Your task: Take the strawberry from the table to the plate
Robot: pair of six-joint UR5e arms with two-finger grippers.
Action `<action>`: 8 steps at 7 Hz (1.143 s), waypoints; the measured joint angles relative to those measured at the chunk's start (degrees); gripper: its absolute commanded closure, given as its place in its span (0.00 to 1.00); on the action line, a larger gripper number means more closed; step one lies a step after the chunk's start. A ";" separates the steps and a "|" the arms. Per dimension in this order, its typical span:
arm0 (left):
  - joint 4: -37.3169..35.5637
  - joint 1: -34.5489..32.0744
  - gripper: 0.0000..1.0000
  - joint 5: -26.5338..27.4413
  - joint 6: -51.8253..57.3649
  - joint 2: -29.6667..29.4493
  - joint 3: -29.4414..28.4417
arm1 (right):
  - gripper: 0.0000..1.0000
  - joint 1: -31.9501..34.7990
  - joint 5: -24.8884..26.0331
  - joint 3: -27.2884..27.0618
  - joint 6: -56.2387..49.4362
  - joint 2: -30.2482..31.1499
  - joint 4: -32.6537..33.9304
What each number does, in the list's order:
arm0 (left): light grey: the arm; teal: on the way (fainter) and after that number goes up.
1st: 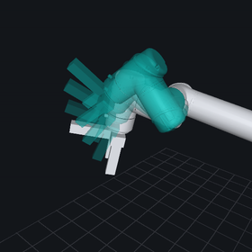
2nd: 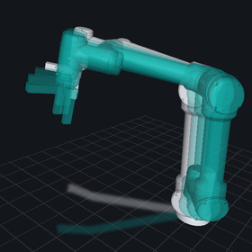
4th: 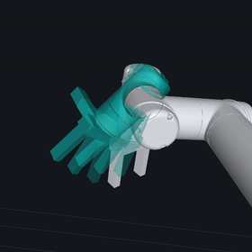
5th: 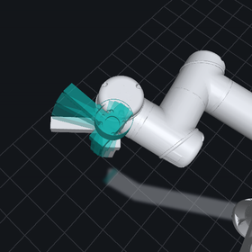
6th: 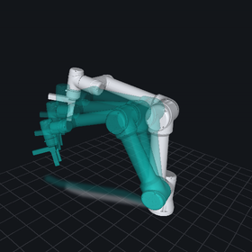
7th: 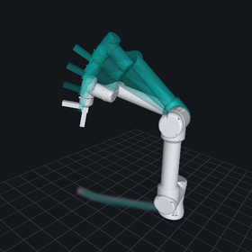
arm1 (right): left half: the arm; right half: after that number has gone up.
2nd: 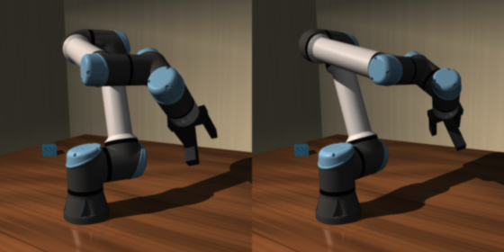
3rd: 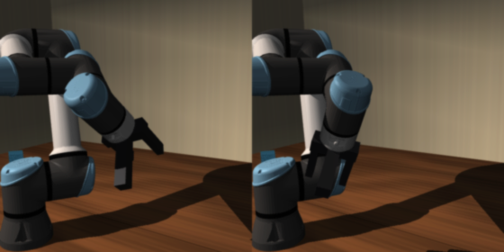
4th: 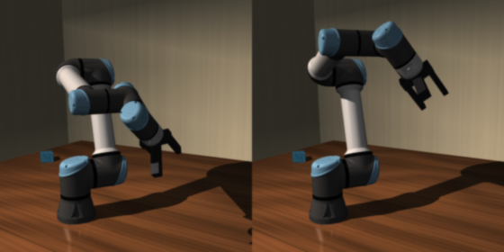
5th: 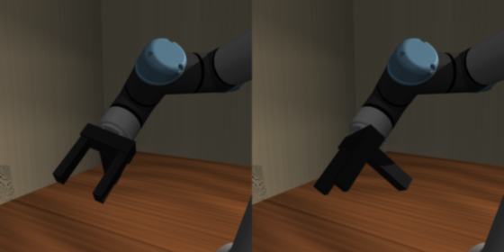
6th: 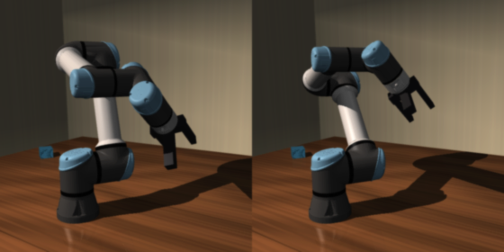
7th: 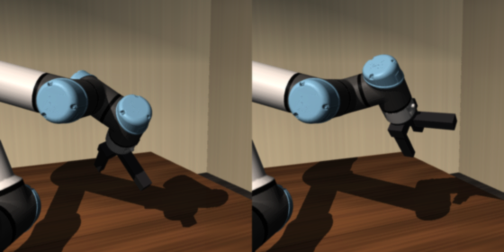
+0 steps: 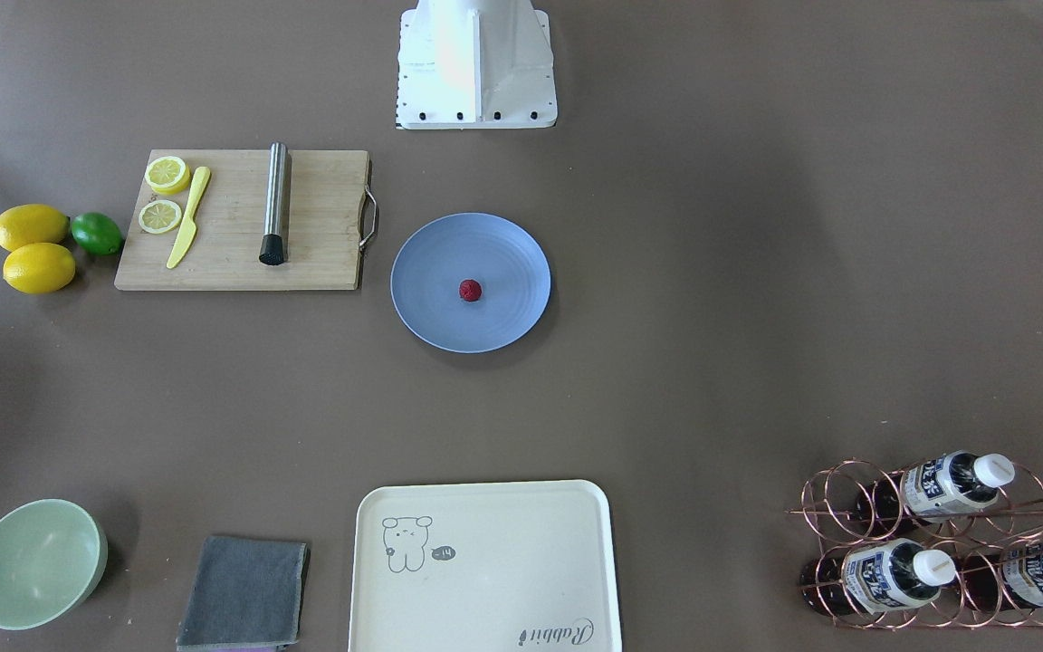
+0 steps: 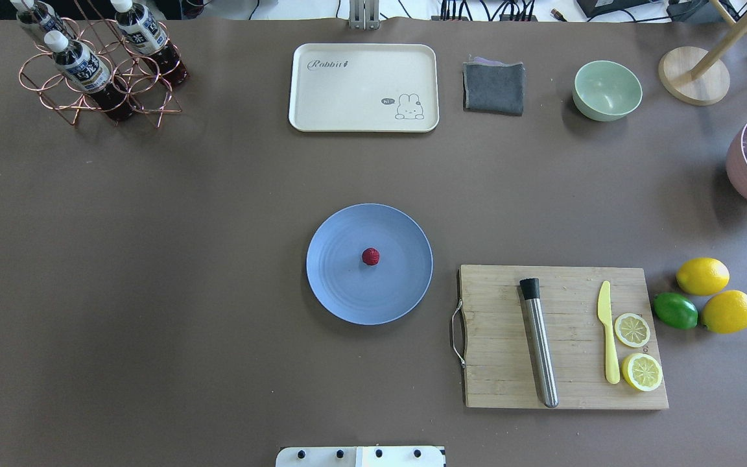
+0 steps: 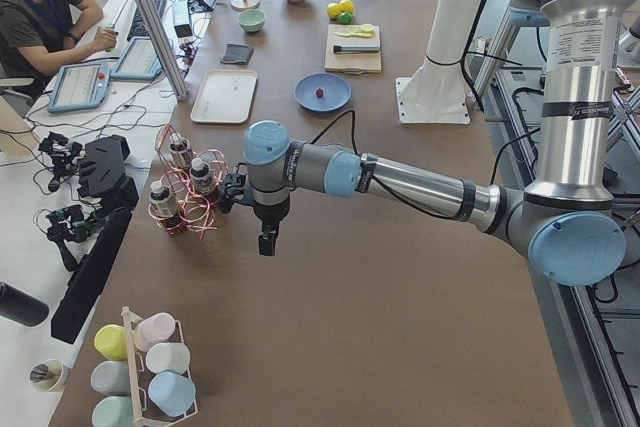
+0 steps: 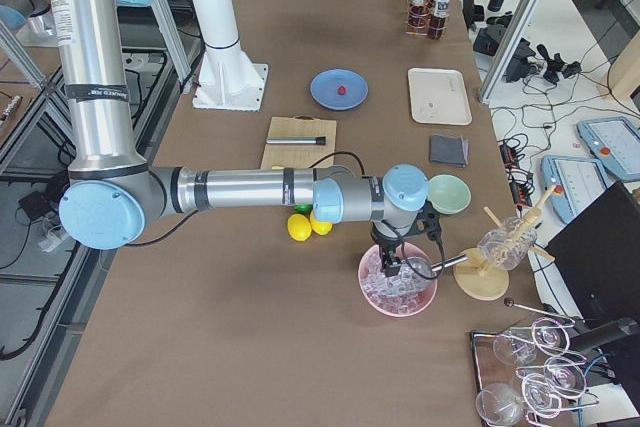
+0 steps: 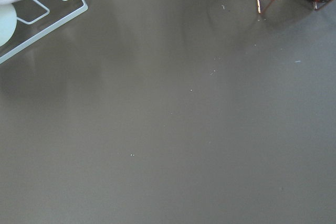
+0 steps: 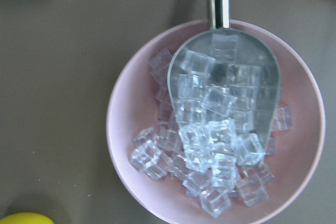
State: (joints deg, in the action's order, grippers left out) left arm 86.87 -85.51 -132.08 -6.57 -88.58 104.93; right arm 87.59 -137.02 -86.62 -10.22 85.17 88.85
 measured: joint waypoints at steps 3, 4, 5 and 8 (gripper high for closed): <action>0.45 -0.68 0.03 0.33 0.18 1.39 -0.75 | 0.00 3.40 -0.09 1.76 -3.69 0.80 0.01; 0.48 -0.71 0.02 0.37 0.07 1.63 -1.38 | 0.00 3.57 -0.09 1.67 -3.79 1.01 0.14; 0.49 -0.71 0.02 0.36 -0.04 1.84 -1.87 | 0.00 3.72 -0.09 1.51 -3.82 1.25 0.59; 0.49 -0.71 0.03 0.26 -0.06 2.15 -3.06 | 0.00 3.96 -0.03 1.25 -3.86 1.24 2.13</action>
State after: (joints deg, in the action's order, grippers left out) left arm 87.36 -86.22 -131.82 -6.62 -86.42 101.87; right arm 91.54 -137.05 -85.37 -14.08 86.41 90.98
